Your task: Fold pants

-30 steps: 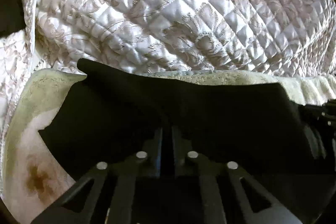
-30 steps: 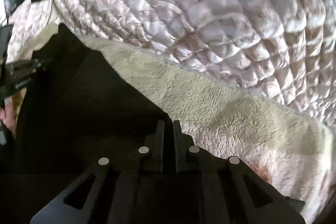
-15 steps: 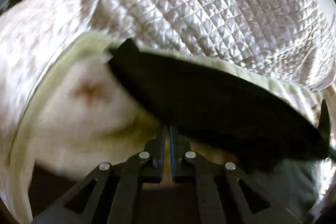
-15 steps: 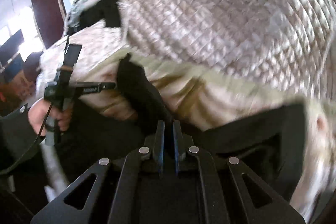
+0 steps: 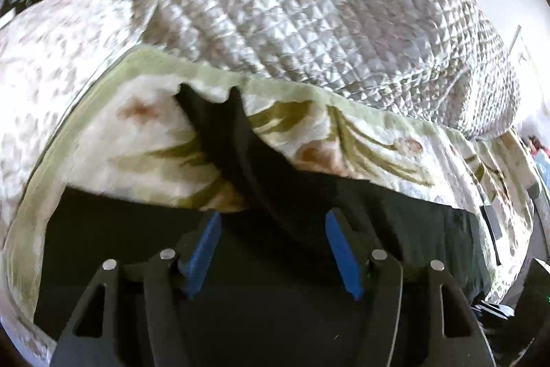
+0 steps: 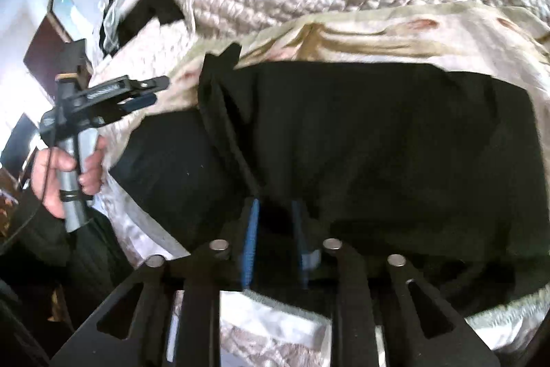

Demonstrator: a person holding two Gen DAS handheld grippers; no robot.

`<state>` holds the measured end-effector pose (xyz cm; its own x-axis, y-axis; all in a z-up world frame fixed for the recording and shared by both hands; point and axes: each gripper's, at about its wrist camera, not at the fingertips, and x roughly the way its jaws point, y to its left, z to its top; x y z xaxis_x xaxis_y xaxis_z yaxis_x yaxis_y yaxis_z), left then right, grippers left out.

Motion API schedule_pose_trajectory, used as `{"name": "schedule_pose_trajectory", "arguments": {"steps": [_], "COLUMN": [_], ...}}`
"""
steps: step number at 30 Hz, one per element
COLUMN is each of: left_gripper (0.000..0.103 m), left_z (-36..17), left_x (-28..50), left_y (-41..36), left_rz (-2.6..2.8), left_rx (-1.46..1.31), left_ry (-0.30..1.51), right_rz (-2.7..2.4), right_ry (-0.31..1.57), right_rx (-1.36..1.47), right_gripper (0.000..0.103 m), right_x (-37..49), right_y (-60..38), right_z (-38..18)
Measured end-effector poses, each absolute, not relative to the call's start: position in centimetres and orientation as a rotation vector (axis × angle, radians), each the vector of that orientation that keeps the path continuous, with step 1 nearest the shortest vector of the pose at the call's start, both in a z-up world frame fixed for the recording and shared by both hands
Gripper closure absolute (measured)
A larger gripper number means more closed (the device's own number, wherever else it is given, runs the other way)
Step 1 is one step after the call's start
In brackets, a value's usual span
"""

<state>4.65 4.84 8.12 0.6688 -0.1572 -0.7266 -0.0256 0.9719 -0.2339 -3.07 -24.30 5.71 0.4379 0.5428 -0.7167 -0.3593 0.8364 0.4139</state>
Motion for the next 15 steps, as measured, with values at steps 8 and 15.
{"name": "schedule_pose_trajectory", "arguments": {"steps": [8, 15], "left_gripper": [0.032, 0.089], "left_z": [6.6, 2.3], "left_x": [11.9, 16.6], "left_y": [1.9, 1.8], "left_rz": [-0.024, 0.074], "left_rx": [-0.118, -0.022], "left_ry": [0.886, 1.009], "right_rz": [0.462, 0.441], "right_ry": [0.952, 0.967], "right_rx": [0.319, 0.343], "right_gripper": [0.069, 0.069], "right_x": [-3.3, -2.1], "right_y": [-28.0, -28.5], "right_z": [6.0, 5.0]}}
